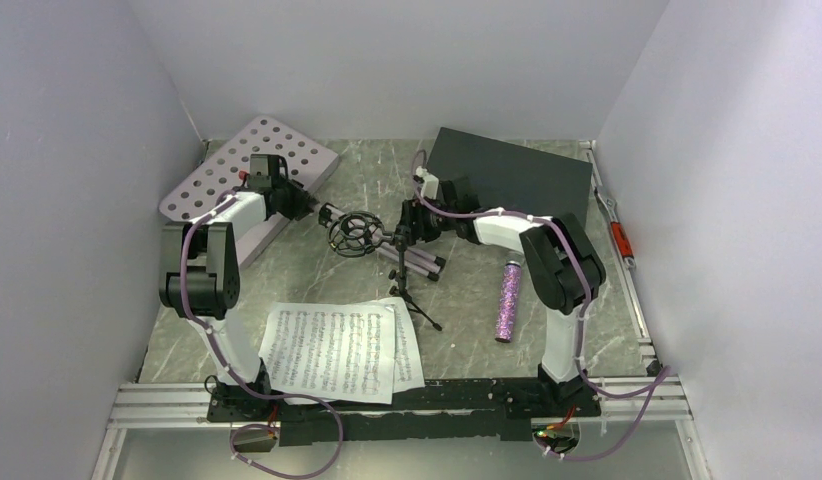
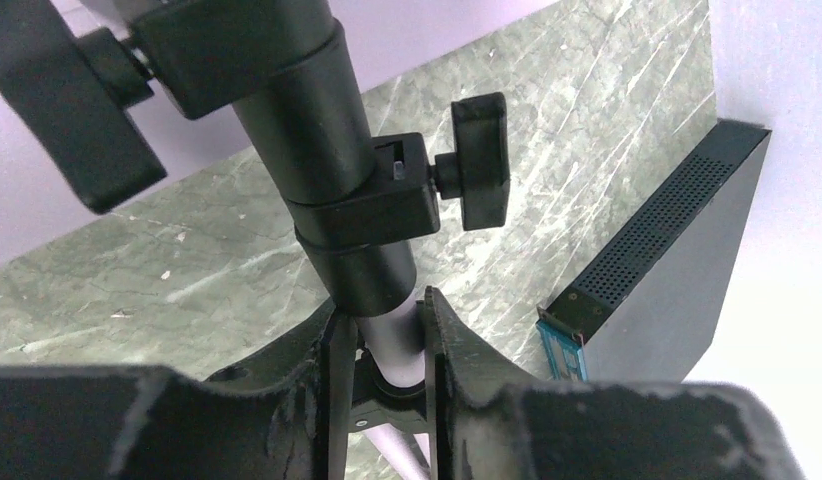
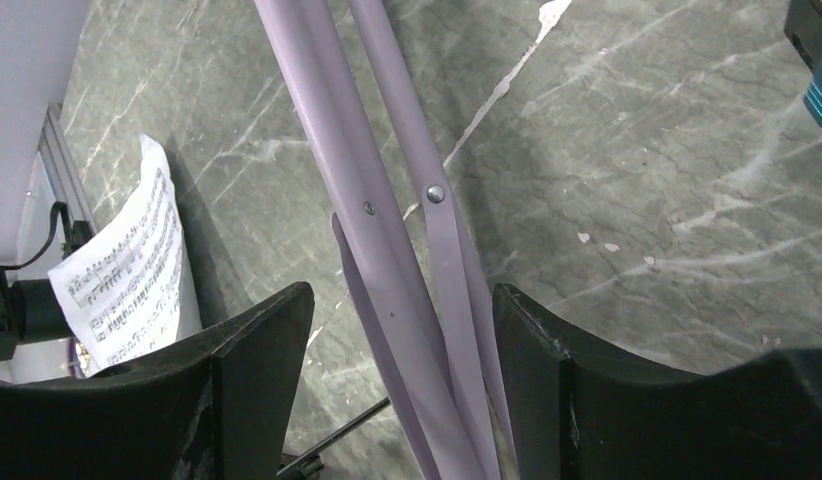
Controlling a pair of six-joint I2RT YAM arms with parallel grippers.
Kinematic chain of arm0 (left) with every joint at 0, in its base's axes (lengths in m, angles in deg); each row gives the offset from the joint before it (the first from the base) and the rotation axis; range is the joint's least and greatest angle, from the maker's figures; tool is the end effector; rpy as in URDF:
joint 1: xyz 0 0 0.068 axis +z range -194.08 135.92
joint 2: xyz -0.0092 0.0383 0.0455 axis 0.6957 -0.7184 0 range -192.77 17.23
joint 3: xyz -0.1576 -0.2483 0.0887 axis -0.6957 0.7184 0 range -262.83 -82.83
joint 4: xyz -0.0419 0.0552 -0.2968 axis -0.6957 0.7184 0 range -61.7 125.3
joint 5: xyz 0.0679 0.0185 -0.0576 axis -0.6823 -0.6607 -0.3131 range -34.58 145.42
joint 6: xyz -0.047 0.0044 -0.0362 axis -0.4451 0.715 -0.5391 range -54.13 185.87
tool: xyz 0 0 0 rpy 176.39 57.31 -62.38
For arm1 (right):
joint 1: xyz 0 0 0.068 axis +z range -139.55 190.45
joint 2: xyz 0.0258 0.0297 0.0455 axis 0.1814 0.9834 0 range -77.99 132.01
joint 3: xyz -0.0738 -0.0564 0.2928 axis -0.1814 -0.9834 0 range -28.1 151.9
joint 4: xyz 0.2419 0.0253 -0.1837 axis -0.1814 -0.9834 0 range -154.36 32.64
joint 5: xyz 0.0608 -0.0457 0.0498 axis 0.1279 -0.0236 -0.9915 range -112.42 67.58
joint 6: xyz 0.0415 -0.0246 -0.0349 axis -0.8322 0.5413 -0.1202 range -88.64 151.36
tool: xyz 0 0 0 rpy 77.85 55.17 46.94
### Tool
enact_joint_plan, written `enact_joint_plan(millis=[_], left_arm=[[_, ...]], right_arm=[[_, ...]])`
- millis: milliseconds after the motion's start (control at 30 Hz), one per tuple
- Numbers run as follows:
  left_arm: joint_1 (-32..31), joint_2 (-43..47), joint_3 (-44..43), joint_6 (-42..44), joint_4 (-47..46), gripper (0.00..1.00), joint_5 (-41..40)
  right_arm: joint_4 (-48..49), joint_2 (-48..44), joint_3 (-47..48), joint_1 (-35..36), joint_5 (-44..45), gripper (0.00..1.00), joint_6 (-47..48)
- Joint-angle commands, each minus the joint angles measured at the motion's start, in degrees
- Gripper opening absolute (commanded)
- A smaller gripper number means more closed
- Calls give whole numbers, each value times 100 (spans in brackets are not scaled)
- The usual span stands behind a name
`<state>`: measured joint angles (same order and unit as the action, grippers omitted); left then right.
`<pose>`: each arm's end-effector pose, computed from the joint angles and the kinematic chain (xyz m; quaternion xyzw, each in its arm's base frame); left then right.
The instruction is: Set up the instrument practice props
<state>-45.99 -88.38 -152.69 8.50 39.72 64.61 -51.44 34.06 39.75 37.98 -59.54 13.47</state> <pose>0.4508 -0.0220 0.1949 -0.4059 0.8350 -0.2448 0.2795 0.4030 0.2396 0.1639 -0.2100 0.8384 0.4239 0.2708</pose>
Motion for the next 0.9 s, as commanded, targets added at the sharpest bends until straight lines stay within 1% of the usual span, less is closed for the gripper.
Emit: enact_joint_plan(millis=[0,33,167,233,300,333,367,500,533,600,733,867], left_arm=[[-28,-107,-145,-4,-465,25,77],[-22,-116,-140,-22,-473,27,89],[-32,-190,-156,-132,-371,43,72],[-31,-235,-148,-181,-360,46,111],[-36,-269,-125,-228,-371,46,135],[-36,-268,-109,-223,-425,45,143],[-32,-276,-98,-218,-462,42,151],[-32,-238,-124,-198,-539,20,156],[-33,-221,-136,-197,-538,16,160],[-42,-162,-189,-160,-498,4,168],[-123,-18,-285,-48,-450,3,100],[-343,179,-421,175,-316,3,-107]], right_arm=[[-187,111,367,140,45,71,363],[-229,115,391,165,94,71,396],[-351,90,434,281,365,72,532],[-445,108,482,330,538,71,580],[-554,166,579,368,670,70,630],[-564,184,608,379,744,68,649],[-565,188,621,403,844,67,672],[-565,119,527,476,1141,63,738],[-565,104,508,485,1164,60,742],[-565,90,481,488,1189,52,727],[-535,87,444,491,1200,36,694],[-542,115,452,490,1217,19,700]])
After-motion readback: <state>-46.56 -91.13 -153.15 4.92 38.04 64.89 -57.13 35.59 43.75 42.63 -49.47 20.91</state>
